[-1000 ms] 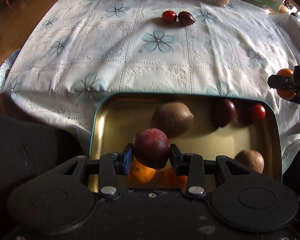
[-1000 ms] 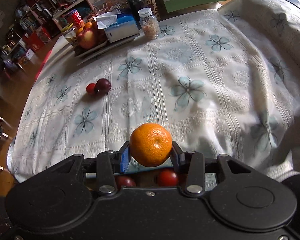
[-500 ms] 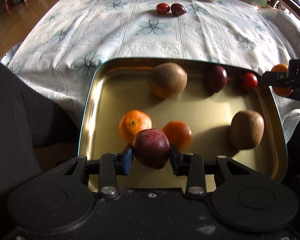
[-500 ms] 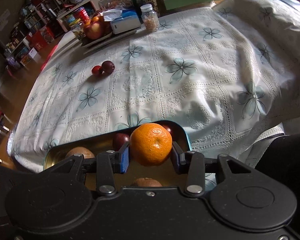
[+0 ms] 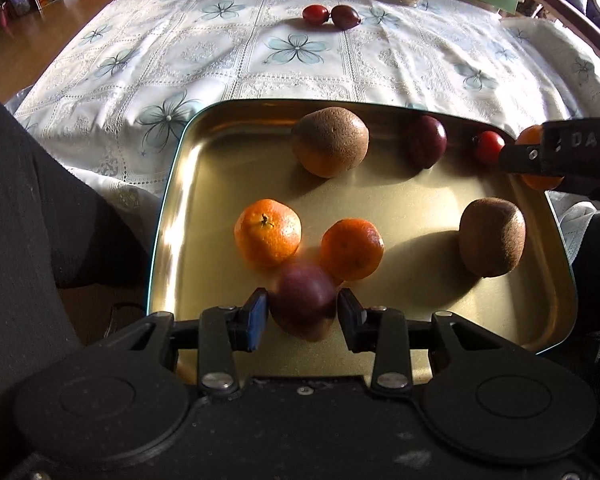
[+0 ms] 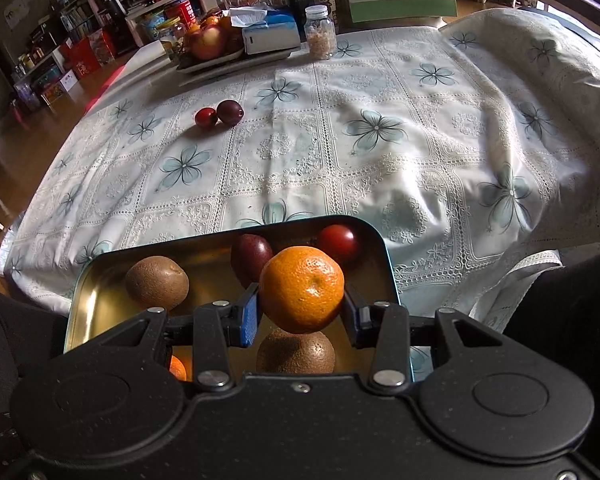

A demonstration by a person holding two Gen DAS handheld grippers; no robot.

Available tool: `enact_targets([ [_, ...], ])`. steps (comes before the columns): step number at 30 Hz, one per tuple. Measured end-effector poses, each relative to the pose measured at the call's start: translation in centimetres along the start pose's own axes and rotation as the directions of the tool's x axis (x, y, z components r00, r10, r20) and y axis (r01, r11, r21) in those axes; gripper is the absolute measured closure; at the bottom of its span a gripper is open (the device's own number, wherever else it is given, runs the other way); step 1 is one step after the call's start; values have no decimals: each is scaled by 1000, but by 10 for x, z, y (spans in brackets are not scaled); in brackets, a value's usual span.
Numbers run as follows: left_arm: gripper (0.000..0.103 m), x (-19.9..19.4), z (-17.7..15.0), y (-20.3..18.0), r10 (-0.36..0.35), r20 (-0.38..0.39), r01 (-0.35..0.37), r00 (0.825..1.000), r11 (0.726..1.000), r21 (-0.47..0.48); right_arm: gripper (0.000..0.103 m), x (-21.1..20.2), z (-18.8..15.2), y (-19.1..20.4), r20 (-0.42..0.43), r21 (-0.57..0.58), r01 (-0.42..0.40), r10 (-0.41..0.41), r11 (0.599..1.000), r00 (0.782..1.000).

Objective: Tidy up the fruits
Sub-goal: 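Open the right gripper to drop the mandarin while the left gripper releases the plum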

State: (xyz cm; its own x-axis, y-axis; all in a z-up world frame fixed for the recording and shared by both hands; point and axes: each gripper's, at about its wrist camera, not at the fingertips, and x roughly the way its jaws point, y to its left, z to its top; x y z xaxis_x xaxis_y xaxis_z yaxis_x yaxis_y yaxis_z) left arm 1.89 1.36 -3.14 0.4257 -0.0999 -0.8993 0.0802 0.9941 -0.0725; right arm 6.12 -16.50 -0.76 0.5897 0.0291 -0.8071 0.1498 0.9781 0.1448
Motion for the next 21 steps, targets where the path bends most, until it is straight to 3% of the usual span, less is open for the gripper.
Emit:
enact_targets([
  [7,64,-5,1,2,2,34,-1,999,1000,-29,52,3,-5,13,-8,-71,26,-27,997,1000],
  [13,58,-8,0,1,-9,52,11,999,1000,-26,50,-6,-8,20,30,-107,-16,20,994,999],
  [21,51,-8,1,-1,-1,77,4,997,999,-37,50,-2,-11,25,-8,-105,-59,59,993,998],
])
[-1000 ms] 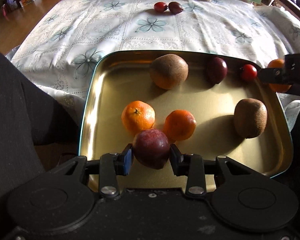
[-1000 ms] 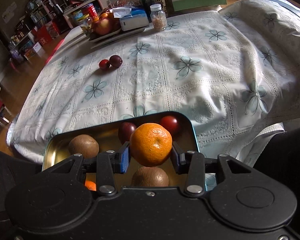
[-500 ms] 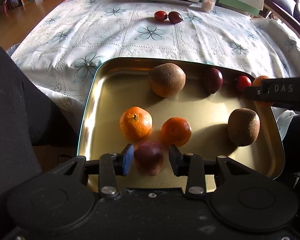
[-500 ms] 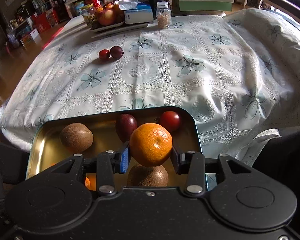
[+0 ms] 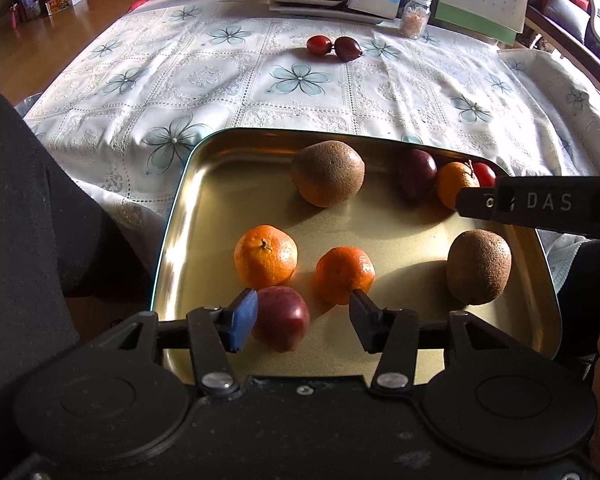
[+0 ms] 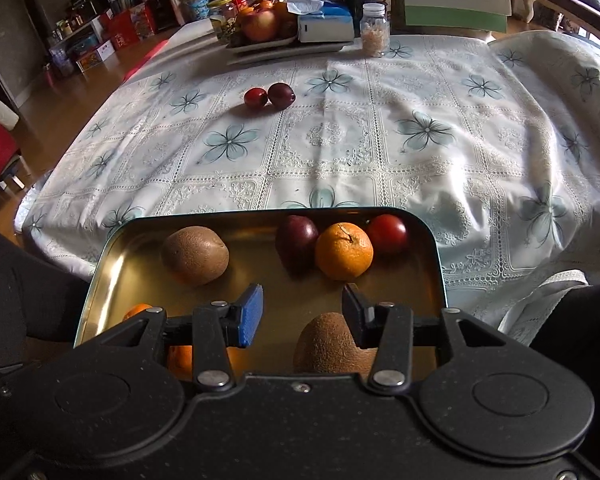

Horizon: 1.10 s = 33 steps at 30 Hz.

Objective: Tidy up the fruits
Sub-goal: 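Open the right gripper to drop the mandarin while the left gripper releases the plum, then withdraw both open grippers from the tray toward the last tomato and plum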

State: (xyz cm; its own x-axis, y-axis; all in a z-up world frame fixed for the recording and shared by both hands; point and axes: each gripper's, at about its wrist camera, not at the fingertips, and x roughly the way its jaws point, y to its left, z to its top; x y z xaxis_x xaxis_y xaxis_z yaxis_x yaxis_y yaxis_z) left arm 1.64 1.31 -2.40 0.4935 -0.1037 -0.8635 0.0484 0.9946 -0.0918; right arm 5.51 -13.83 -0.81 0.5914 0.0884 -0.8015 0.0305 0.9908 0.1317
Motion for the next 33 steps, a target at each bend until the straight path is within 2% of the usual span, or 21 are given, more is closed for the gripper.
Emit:
enact_targets([
  [10,51,-4,-3,-3,31,36,-31,999,999,10,49,-3,1,-12,33,97,-10,7,995,999],
  [14,51,-5,-5,-3,11,39,-11,999,1000,-7,44,-5,-1,-16,50,126,-54,48,991,998],
  [17,51,-6,-6,-3,10,40,-9,999,1000,-12,44,-10,-3,-14,94,116,-86,76,990,993],
  [21,51,-12,-6,-5,51,83,-52,995,999,11,42,-16,-3,-11,152,80,-82,69,993,986],
  [24,51,-15,-3,-4,61,102,-64,993,998,28,41,-15,-1,-14,155,85,-114,100,990,983],
  [29,51,-16,4,2,43,82,-44,996,999,10,41,-17,2,-20,184,119,-75,52,990,982],
  [33,51,-16,16,5,22,68,-26,997,998,57,41,-21,7,-25,218,123,-70,42,990,975],
])
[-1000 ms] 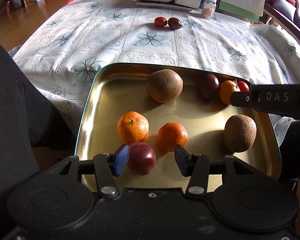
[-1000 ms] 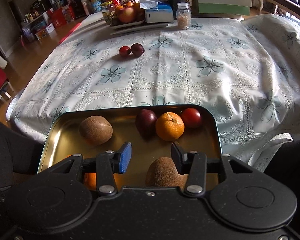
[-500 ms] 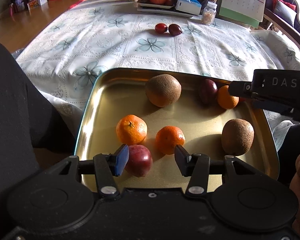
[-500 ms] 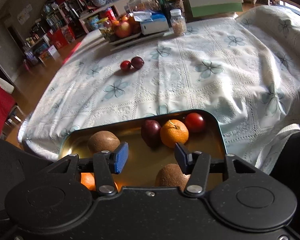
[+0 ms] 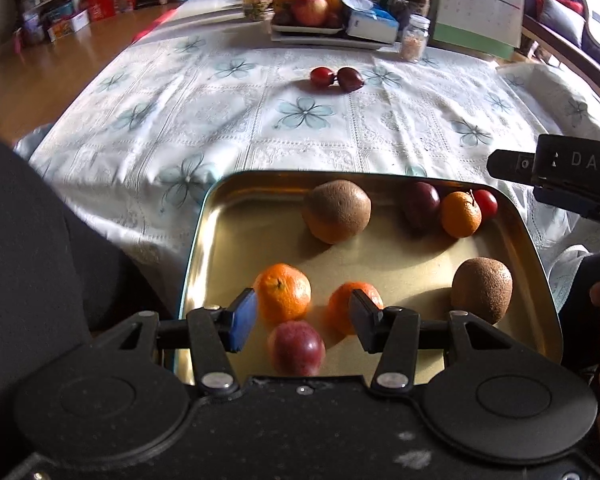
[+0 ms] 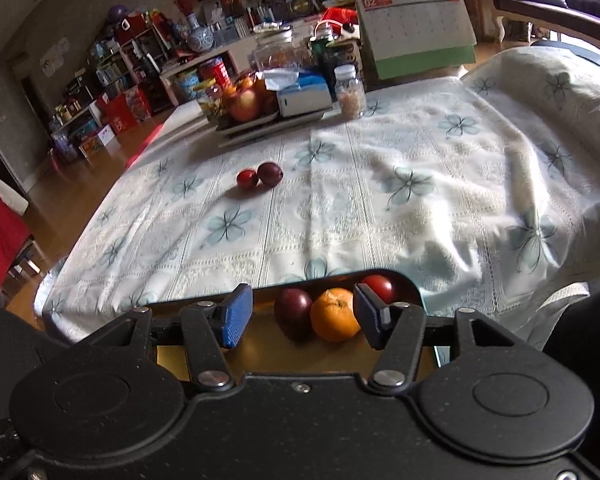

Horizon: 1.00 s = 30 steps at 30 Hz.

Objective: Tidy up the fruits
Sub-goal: 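Withdraw both open grippers from the tray toward the last tomato and plum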

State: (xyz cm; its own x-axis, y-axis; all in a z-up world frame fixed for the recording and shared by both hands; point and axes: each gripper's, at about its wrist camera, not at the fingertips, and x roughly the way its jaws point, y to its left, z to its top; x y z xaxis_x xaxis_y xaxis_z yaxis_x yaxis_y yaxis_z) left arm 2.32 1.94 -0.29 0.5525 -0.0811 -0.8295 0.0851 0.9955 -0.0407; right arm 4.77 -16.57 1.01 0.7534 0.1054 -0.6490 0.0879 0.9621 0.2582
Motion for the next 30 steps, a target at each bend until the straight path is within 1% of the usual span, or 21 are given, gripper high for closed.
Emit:
enact_targets([
  [2,51,4,10,1,13,-17,-12,1000,1000,22,41,4,4,-1,-18,5,25,-25,1000,1000],
  [3,51,8,16,2,20,-40,-19,999,999,28,41,9,6,-2,-44,5,49,-49,999,998],
  [5,52,18,30,4,24,-114,-20,993,999,34,41,22,10,-5,-127,-5,83,-83,997,988],
  [6,52,23,38,7,17,-156,-12,988,999,33,41,29,11,-7,-181,-10,90,-90,996,979],
  [8,53,30,53,13,-7,-209,11,978,1000,17,41,42,14,-10,-292,-26,102,-105,994,951],
  [9,53,33,60,16,-11,-225,14,974,1000,11,41,47,15,-11,-331,-32,104,-108,994,937],
  [11,53,38,74,21,-17,-255,18,967,1000,-1,41,54,17,-11,-391,-61,136,-149,989,908],
  [12,53,41,82,24,-23,-272,22,962,1000,-7,41,56,18,-10,-400,-74,143,-160,987,902],
  [15,53,47,105,30,-35,-305,33,952,999,-12,41,55,27,-3,-411,-126,117,-159,985,898],
  [17,53,49,119,32,-31,-301,30,953,1000,-8,41,55,36,4,-410,-160,94,-153,983,899],
  [19,53,52,133,34,-7,-292,7,957,1000,1,41,56,45,11,-405,-186,80,-151,979,902],
  [22,53,61,152,38,11,-284,-12,959,1000,-1,41,61,59,18,-406,-203,67,-146,977,902],
  [27,53,85,178,44,7,-297,-18,955,999,-35,41,78,76,23,-422,-194,57,-136,979,896],
  [30,53,102,193,43,0,-303,-10,953,999,-30,41,92,81,25,-432,-196,60,-141,979,891],
])
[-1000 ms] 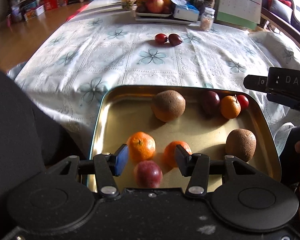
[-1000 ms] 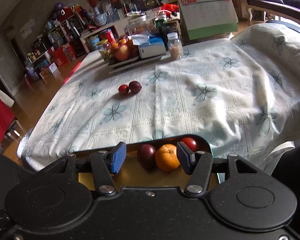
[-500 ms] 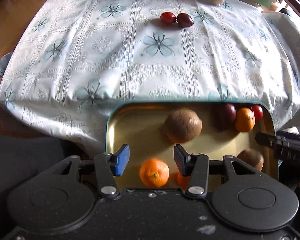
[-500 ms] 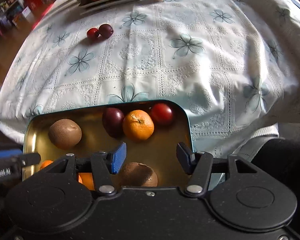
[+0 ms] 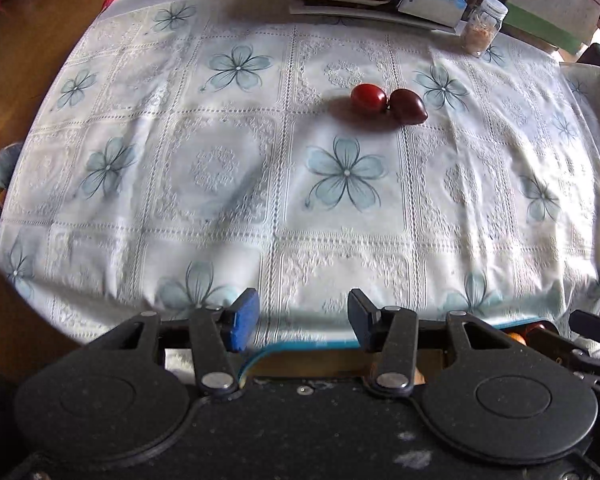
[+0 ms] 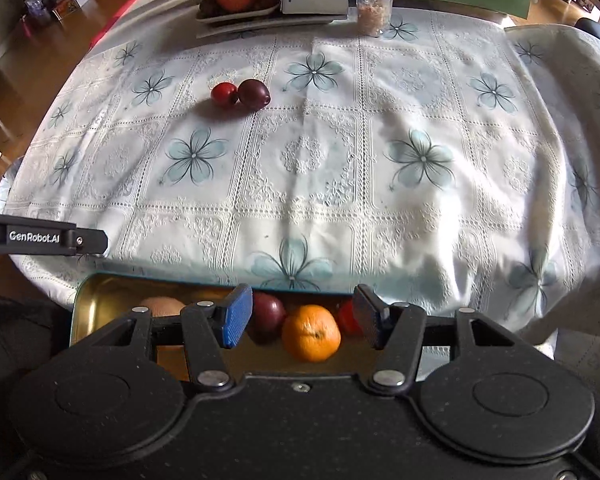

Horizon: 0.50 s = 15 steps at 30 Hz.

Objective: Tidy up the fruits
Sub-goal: 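Withdraw both open grippers from the tray toward the last tomato and plum, then reach the left gripper toward the red tomato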

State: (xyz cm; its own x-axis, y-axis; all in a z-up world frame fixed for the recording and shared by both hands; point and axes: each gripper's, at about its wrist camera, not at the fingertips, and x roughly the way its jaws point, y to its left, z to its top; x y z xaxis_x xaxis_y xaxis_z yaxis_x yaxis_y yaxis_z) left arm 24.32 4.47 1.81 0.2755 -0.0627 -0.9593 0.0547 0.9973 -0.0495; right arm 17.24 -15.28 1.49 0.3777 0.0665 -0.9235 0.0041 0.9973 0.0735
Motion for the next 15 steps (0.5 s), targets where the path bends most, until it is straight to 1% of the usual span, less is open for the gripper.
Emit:
enact_targets([
  [4,53,19,22,-5,1,4,-1,1000,1000,-8,41,17,13,-1,-27,22,7,-6,1000,1000],
  [9,53,45,47,-10,-31,0,31,1000,999,-32,41,39,26,-6,-67,68,-5,10,998,998],
  [15,53,58,90,-17,-86,55,88,995,995,-53,41,54,45,-9,-57,94,-3,8,996,998],
])
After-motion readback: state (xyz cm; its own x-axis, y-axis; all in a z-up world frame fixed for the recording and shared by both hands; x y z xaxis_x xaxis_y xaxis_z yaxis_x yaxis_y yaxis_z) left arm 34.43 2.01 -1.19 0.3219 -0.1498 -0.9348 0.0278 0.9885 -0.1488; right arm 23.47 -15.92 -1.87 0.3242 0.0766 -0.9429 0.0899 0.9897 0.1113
